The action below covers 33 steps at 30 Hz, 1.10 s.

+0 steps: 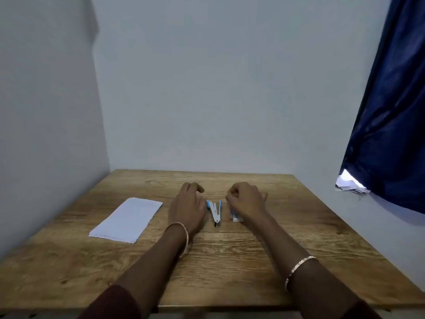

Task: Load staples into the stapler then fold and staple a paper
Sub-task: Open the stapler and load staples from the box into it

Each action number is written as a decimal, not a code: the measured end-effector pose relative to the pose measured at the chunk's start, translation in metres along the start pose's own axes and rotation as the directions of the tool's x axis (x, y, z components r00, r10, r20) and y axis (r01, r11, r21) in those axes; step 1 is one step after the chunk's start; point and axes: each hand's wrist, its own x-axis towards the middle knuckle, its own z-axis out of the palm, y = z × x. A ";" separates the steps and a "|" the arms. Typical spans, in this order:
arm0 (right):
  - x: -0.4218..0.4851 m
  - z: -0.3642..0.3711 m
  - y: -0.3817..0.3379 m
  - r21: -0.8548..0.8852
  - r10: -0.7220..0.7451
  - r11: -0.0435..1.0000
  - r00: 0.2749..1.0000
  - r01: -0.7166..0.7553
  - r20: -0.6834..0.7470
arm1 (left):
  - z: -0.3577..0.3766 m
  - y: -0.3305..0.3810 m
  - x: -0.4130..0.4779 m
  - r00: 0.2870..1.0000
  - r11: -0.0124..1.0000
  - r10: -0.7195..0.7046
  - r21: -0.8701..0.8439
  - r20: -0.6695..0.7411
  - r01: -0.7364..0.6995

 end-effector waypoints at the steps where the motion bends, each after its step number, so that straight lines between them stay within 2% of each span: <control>1: 0.006 0.004 0.000 -0.008 0.010 1.000 0.999 -0.010 0.047 | 0.003 -0.004 0.005 1.000 1.000 -0.012 -0.018 0.003 0.012; 4: 0.019 0.009 -0.006 -0.046 0.036 0.999 0.985 -0.028 0.169 | 0.005 -0.008 0.018 0.998 0.997 -0.054 -0.051 0.021 0.055; 7: 0.030 0.015 -0.004 -0.008 0.092 0.996 0.972 -0.092 0.215 | 0.010 -0.013 0.027 0.997 0.993 -0.068 -0.093 0.042 0.071; 12: 0.033 0.025 -0.006 0.057 0.186 0.978 0.966 -0.199 0.180 | 0.016 -0.020 0.034 0.993 0.987 -0.104 -0.113 0.064 0.110; 16: 0.032 0.025 -0.011 0.002 0.162 0.987 0.982 -0.163 0.097 | 0.020 -0.020 0.036 0.990 0.985 -0.105 -0.128 0.092 0.116; 19: 0.029 0.019 -0.013 0.100 0.156 0.982 0.987 -0.159 0.037 | 0.022 -0.014 0.036 0.982 0.969 -0.120 -0.197 0.149 0.148; 21: 0.027 0.014 -0.014 0.190 0.138 0.973 0.990 -0.132 -0.017 | 0.020 -0.012 0.037 0.960 0.924 -0.136 -0.318 0.244 0.212; 24: 0.022 0.012 -0.017 0.263 0.119 0.961 0.987 -0.087 -0.109 | 0.018 -0.011 0.038 0.930 0.851 -0.088 -0.459 0.358 0.257; 27: 0.018 0.014 -0.018 0.297 0.063 0.955 0.981 -0.006 -0.183 | 0.017 -0.012 0.038 0.925 0.763 -0.065 -0.580 0.373 0.287; 31: 0.020 0.016 -0.015 0.398 -0.100 0.902 0.979 0.165 -0.179 | 0.016 -0.014 0.039 0.930 0.711 -0.125 -0.623 0.345 0.326; 33: 0.019 0.019 -0.014 0.404 -0.217 0.877 0.965 0.259 -0.148 | 0.017 -0.015 0.040 0.911 0.604 -0.167 -0.691 0.377 0.397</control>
